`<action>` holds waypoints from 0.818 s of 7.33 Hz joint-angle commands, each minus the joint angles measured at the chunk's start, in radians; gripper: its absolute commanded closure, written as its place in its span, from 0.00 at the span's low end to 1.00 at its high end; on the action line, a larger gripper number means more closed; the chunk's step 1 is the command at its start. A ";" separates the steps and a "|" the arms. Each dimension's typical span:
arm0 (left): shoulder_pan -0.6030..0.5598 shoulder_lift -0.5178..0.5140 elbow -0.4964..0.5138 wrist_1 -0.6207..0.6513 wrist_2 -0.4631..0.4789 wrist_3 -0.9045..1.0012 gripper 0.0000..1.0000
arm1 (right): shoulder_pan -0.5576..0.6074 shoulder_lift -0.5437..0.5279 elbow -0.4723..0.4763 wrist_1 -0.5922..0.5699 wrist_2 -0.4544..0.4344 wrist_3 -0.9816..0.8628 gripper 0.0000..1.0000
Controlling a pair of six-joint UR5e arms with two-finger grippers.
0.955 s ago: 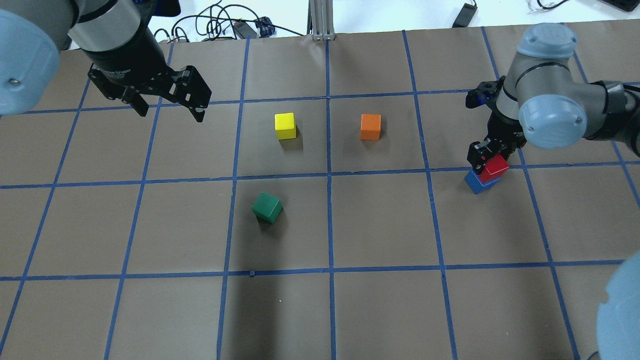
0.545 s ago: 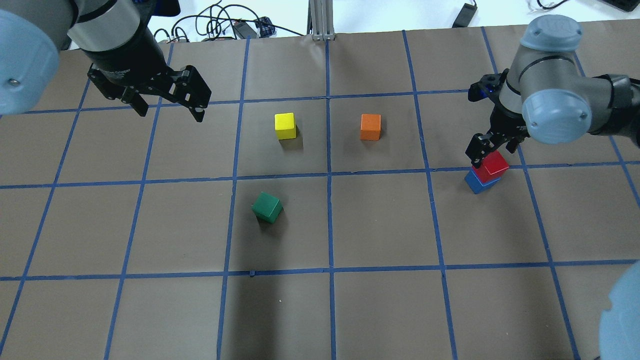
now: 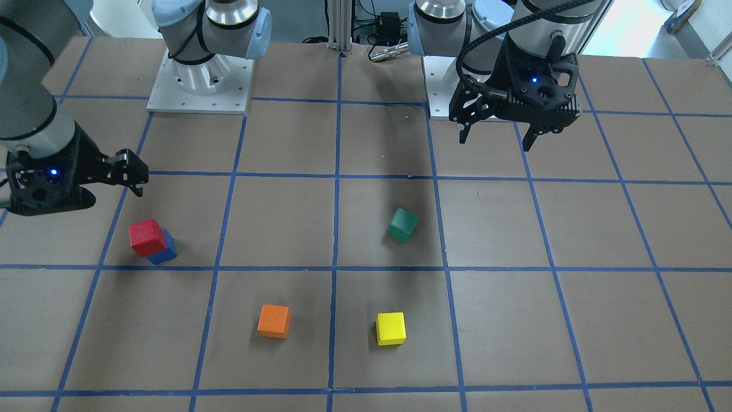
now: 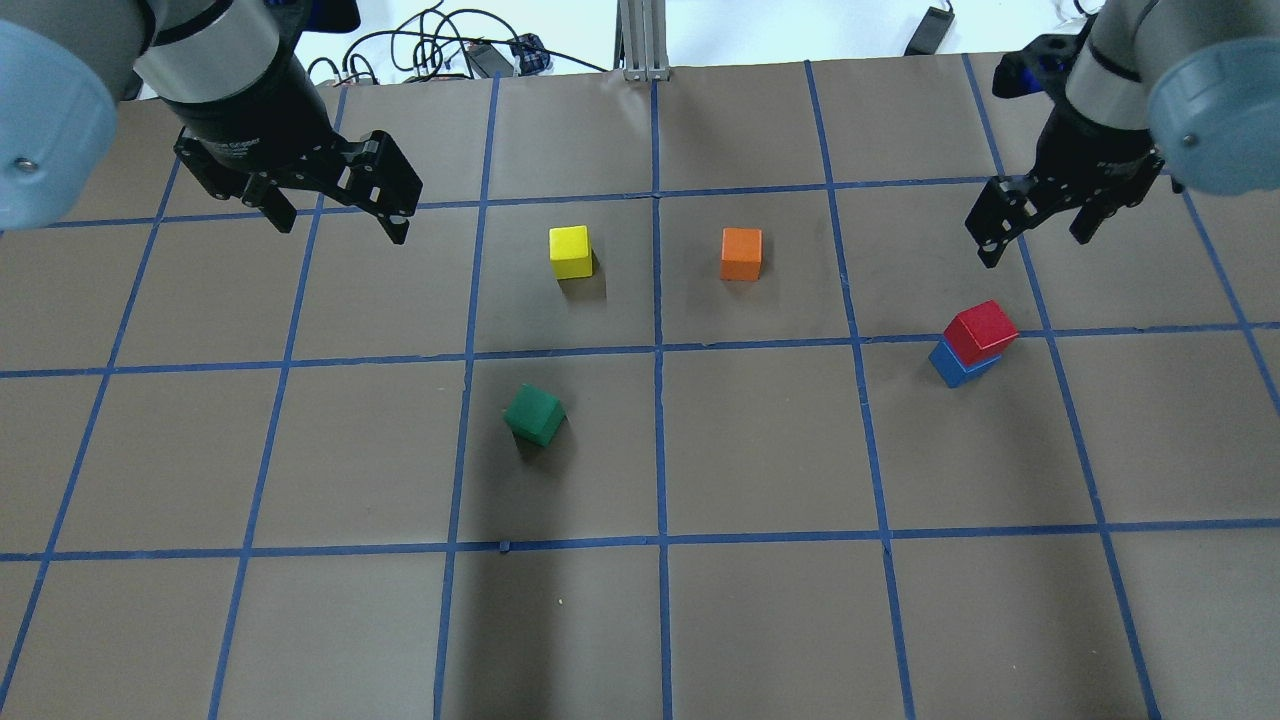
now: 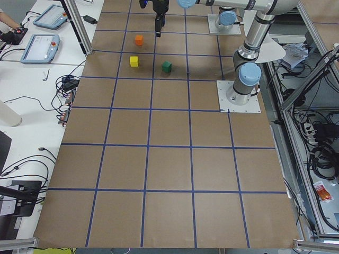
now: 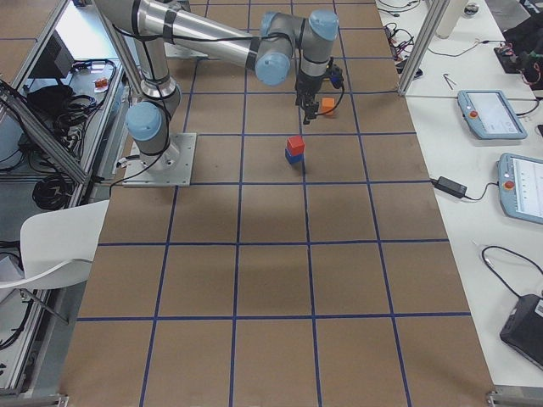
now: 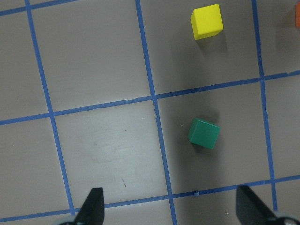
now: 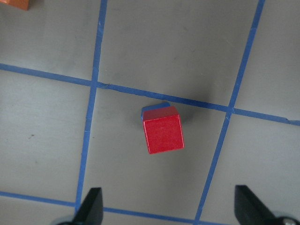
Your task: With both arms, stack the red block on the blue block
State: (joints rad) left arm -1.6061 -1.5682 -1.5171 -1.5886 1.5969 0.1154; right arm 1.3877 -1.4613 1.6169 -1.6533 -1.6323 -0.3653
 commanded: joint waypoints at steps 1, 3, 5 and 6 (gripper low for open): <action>0.000 0.001 0.000 -0.001 0.000 0.000 0.00 | 0.080 -0.022 -0.069 0.075 0.002 0.177 0.00; 0.000 0.001 -0.001 -0.001 0.000 0.000 0.00 | 0.135 -0.033 -0.071 0.073 0.003 0.244 0.00; 0.003 0.001 0.000 -0.002 0.000 0.001 0.00 | 0.200 -0.033 -0.069 0.076 0.003 0.398 0.00; 0.005 0.001 0.000 0.001 0.000 0.003 0.00 | 0.252 -0.031 -0.071 0.070 0.037 0.473 0.00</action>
State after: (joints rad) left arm -1.6034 -1.5677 -1.5174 -1.5899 1.5969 0.1168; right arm 1.5817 -1.4934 1.5474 -1.5793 -1.6218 0.0044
